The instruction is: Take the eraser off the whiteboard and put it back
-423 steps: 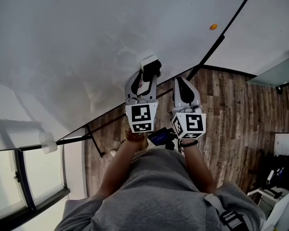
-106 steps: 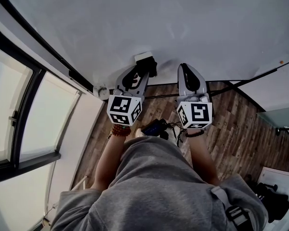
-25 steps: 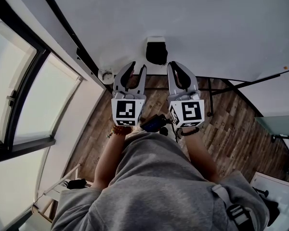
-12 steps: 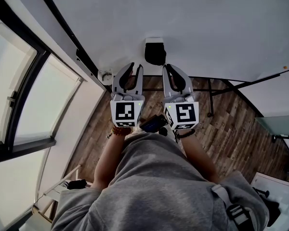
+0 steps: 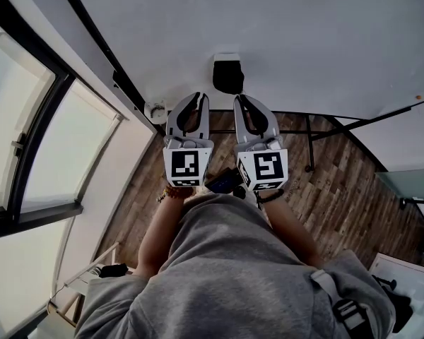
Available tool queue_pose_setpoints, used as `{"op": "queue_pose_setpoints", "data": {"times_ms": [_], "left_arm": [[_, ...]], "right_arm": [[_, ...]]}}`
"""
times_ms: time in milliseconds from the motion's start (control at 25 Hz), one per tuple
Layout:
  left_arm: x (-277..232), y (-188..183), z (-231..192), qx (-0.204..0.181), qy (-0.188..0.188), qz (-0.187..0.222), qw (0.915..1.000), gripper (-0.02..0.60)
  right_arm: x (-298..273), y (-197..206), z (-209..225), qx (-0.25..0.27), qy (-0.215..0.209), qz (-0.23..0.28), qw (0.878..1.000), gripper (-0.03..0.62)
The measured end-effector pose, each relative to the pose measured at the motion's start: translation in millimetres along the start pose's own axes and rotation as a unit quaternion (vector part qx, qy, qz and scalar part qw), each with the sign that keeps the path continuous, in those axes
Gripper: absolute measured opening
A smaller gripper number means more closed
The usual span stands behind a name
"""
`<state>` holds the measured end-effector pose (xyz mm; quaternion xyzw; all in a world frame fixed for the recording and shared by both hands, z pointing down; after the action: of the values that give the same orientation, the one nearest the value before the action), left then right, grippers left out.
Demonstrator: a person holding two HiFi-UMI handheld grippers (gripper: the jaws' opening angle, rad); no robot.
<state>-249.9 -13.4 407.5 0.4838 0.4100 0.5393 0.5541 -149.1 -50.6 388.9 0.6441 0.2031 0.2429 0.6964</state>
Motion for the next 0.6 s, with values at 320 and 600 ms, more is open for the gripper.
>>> {"op": "queue_pose_setpoints", "data": {"times_ms": [320,600], "left_arm": [[2.8,-2.4,0.7,-0.002,0.004,-0.002,1.0000,0.008],[2.2,-6.0,0.6,0.005,0.009,-0.001,1.0000,0.008]], "right_arm": [[3.3,0.4,-4.4,0.002,-0.004,0.000,1.000,0.032],[5.1,0.9,-2.9,0.005,-0.005,0.004,1.000,0.032]]}}
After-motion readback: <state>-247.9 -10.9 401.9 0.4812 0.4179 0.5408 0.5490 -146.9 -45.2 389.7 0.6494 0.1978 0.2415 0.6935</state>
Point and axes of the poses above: the fingertips, and each gripper's own axes: x backward along the fingers, z to its right, y out of its underside, the point moved 3 cm from there along x, backward along the fingers, and after that the axes turned 10 degrees about -x, right-handed, at the moved point
